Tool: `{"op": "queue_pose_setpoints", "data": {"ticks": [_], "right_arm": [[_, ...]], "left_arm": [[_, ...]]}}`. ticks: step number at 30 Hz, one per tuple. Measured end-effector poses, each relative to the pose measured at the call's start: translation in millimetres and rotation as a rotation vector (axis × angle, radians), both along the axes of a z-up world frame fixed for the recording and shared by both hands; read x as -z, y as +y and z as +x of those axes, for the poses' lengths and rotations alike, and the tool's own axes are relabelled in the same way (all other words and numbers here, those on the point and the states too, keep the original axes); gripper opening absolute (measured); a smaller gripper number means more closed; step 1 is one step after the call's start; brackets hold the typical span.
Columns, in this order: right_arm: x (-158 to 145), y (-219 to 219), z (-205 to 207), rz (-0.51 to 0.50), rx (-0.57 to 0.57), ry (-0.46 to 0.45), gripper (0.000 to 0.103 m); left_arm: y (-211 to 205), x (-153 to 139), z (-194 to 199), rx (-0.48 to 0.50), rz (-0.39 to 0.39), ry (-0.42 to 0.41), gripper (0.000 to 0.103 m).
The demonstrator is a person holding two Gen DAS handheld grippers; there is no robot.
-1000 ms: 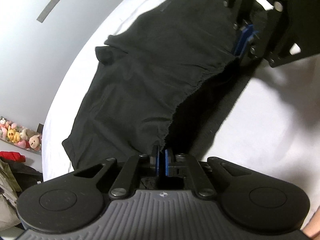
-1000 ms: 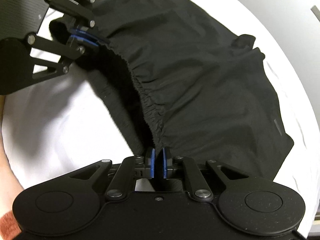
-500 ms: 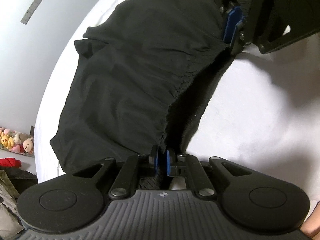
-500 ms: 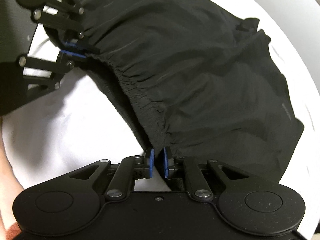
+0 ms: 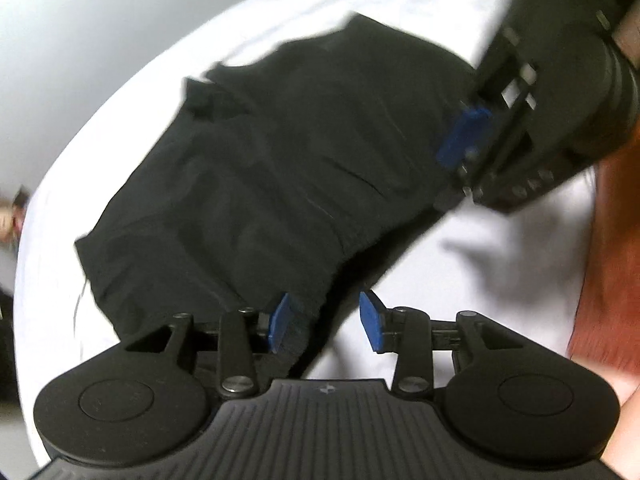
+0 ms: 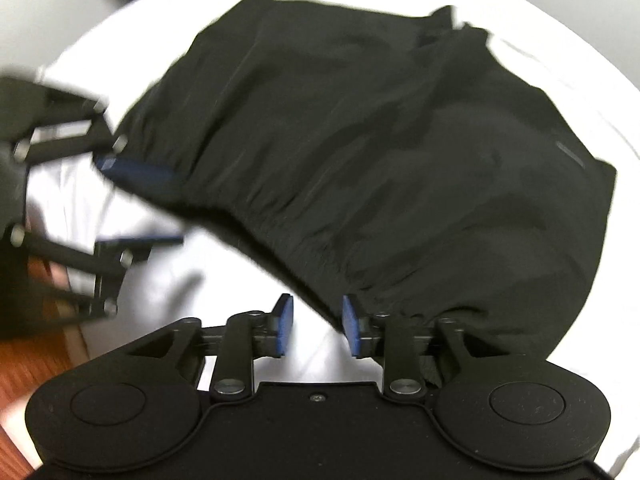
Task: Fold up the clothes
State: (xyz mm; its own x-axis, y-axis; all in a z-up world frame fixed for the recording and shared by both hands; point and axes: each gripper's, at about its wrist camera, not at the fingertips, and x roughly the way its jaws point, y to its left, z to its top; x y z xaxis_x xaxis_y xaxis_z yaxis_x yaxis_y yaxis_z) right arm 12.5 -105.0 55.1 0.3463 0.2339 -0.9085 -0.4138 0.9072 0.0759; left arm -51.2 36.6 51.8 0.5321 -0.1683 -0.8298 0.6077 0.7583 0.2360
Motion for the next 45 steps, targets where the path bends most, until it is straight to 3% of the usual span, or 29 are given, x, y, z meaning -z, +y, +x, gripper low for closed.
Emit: {"op": "queue_pose_setpoints", "data": {"ticks": [4, 7, 9, 18, 22, 25, 34, 41, 45], "right_arm": [[-4, -11, 5, 0.039, 0.136, -0.004, 0.033], [0, -27, 7, 0.09, 0.312, -0.008, 0.033], [3, -34, 8, 0.107, 0.392, -0.022, 0.036], [27, -30, 17, 0.145, 0.441, 0.026, 0.038], [43, -21, 19, 0.099, 0.455, 0.031, 0.038], [52, -21, 19, 0.085, 0.451, 0.044, 0.038], [60, -22, 12, 0.064, 0.381, 0.019, 0.04], [58, -36, 3, 0.112, 0.367, 0.082, 0.04], [50, -52, 2, 0.175, 0.436, 0.15, 0.04]], "left_arm": [[21, -9, 19, -0.166, -0.188, 0.044, 0.037], [40, -9, 33, -0.317, -0.325, 0.071, 0.037], [48, -6, 42, -0.385, -0.378, 0.093, 0.037], [17, 18, 58, -0.346, -0.329, 0.144, 0.037], [-2, 42, 59, -0.308, -0.195, 0.158, 0.037], [-4, 54, 58, -0.303, -0.151, 0.163, 0.037], [-1, 62, 49, -0.276, -0.117, 0.134, 0.039], [9, 50, 47, -0.301, -0.132, 0.171, 0.039], [28, 31, 46, -0.369, -0.165, 0.147, 0.039]]}}
